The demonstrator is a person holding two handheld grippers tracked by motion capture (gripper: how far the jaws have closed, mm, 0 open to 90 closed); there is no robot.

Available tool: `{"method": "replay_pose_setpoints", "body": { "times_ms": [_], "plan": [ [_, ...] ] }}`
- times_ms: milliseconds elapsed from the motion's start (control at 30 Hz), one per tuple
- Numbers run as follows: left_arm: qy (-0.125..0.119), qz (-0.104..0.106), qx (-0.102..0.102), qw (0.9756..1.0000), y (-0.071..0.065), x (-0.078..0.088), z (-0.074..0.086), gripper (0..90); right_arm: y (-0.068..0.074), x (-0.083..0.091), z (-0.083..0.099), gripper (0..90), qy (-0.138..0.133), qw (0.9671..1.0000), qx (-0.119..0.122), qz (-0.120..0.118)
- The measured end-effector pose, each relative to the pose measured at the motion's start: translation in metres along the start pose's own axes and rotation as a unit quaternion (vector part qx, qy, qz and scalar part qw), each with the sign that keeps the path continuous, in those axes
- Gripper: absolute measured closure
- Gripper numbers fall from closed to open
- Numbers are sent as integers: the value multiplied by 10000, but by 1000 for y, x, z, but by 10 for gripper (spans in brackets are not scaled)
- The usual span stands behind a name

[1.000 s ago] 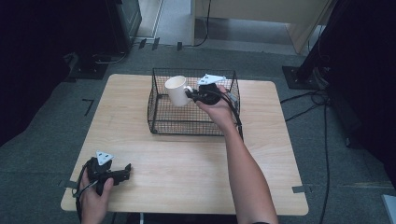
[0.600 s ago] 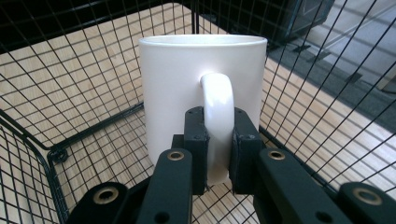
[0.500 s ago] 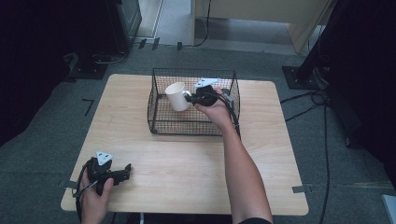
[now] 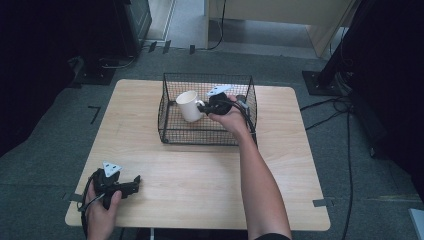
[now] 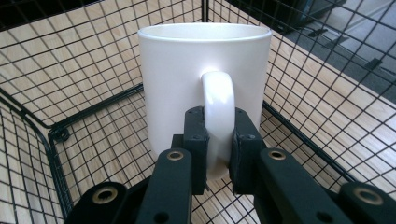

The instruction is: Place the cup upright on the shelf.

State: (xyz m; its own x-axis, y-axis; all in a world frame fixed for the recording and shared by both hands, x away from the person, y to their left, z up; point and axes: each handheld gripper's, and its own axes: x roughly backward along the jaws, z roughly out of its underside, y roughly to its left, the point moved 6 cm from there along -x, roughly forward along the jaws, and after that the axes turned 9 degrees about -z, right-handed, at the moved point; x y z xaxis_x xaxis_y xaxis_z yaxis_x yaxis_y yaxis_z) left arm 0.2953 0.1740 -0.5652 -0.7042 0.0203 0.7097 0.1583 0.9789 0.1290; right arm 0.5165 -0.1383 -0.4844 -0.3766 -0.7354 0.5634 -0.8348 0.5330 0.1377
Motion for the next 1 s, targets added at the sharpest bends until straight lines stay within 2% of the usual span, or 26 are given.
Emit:
{"method": "replay_pose_setpoints", "body": {
  "times_ms": [133, 200, 333, 433, 467, 600, 700, 833, 900, 967, 1000],
  "plan": [
    [-2, 0, 6, 10000, 0, 0, 0, 0, 0, -3, 4, 799, 250, 9997, -19, -14],
    [0, -1, 4, 10000, 0, 0, 0, 0, 0, -4, 5, 799, 345, 9993, -113, -4],
    [1, 1, 2, 10000, 0, 0, 0, 0, 3, -8, 8, 796, 535, 9985, -81, -84],
    [0, 0, 2, 10000, 0, 0, 0, 0, 3, -9, 10, 745, 807, 9967, -36, 81],
    [-2, 0, 3, 10000, 0, 0, 0, 0, 2, -8, 10, 710, 811, 9966, 3, 174],
    [1, 6, -3, 10000, 0, 0, 0, 0, 1, -4, 6, 513, 621, 9978, -128, 194],
    [1, 7, -5, 10000, 0, 0, 0, 0, -3, -2, 4, 384, 567, 9972, -181, 443],
    [0, 6, -4, 10000, 0, 0, 0, 0, -3, 2, -2, 319, 332, 9980, -131, 514],
    [-4, 6, 5, 10000, 0, 0, 0, 0, -2, 5, -5, 343, 245, 9978, -63, 616],
    [0, 6, -5, 10000, 0, 0, 0, 0, -2, 9, -9, 362, 178, 9962, 151, 840],
    [-1, 4, -5, 10000, 0, 0, 0, 0, -2, 12, -11, 361, 135, 9960, 189, 864]
  ]
}}
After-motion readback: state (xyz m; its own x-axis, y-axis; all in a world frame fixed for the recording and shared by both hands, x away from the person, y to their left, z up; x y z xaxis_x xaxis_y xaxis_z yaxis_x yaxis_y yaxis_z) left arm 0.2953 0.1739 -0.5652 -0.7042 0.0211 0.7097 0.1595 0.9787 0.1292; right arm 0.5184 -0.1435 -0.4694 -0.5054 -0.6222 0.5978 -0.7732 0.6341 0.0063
